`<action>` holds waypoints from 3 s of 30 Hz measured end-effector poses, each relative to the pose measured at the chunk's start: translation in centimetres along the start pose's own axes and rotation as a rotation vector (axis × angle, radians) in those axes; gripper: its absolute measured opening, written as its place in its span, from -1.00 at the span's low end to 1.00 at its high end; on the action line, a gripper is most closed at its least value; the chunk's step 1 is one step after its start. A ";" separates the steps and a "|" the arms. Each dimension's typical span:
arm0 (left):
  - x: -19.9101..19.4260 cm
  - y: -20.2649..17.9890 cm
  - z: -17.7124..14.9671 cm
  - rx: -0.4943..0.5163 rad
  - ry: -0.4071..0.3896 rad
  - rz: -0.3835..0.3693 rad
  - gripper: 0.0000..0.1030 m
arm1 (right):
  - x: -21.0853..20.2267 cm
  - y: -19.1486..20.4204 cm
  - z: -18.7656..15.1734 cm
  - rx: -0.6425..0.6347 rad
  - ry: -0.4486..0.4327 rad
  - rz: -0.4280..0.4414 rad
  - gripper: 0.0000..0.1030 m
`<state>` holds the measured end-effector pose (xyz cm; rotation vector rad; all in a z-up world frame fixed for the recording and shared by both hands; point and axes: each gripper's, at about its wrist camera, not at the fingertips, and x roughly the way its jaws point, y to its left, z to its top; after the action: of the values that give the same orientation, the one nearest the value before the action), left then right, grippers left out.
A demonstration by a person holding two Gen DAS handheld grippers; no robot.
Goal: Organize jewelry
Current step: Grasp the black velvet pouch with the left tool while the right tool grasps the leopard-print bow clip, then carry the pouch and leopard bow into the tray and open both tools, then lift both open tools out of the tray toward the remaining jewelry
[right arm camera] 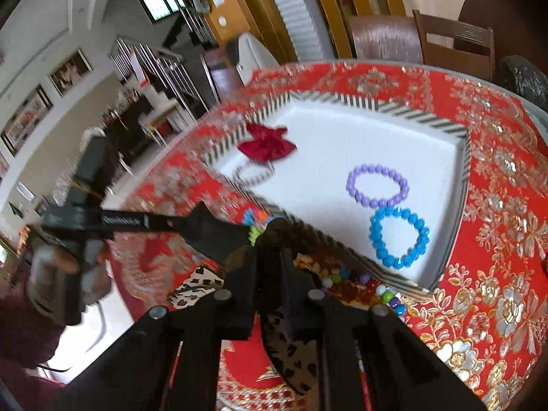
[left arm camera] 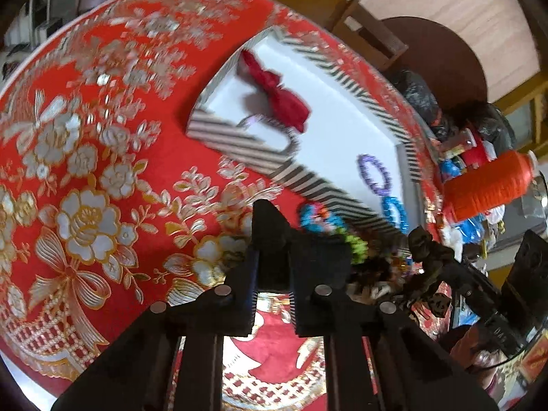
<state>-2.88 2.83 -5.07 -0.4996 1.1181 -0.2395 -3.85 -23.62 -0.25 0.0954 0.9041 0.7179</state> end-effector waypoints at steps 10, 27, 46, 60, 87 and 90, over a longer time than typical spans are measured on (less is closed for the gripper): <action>-5.2 -2.6 1.7 0.069 -0.107 -0.044 -0.56 | -4.8 -0.5 2.4 0.039 -0.121 0.028 -0.76; -3.2 -7.3 7.8 0.138 -0.179 -0.040 -0.56 | -4.7 -6.2 7.1 0.126 -0.180 -0.158 -0.76; 5.6 -9.6 13.6 0.223 -0.153 0.053 -0.56 | 3.6 -13.4 11.6 0.242 -0.135 -0.274 -0.76; 7.8 -6.6 14.4 0.167 -0.132 0.045 0.00 | 7.8 -16.8 11.5 0.301 -0.026 -0.342 -0.61; 4.8 -4.6 6.3 0.191 -0.090 0.147 0.11 | 4.6 -4.4 2.4 -0.248 0.224 -0.407 -0.05; 4.3 -5.1 5.7 0.214 -0.117 0.180 0.11 | 3.9 -6.4 2.9 -0.171 0.194 -0.428 -0.05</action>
<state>4.47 -1.97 -4.01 -0.2177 1.0035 -0.1679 3.31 -25.51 -3.45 -0.3165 1.0024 0.4048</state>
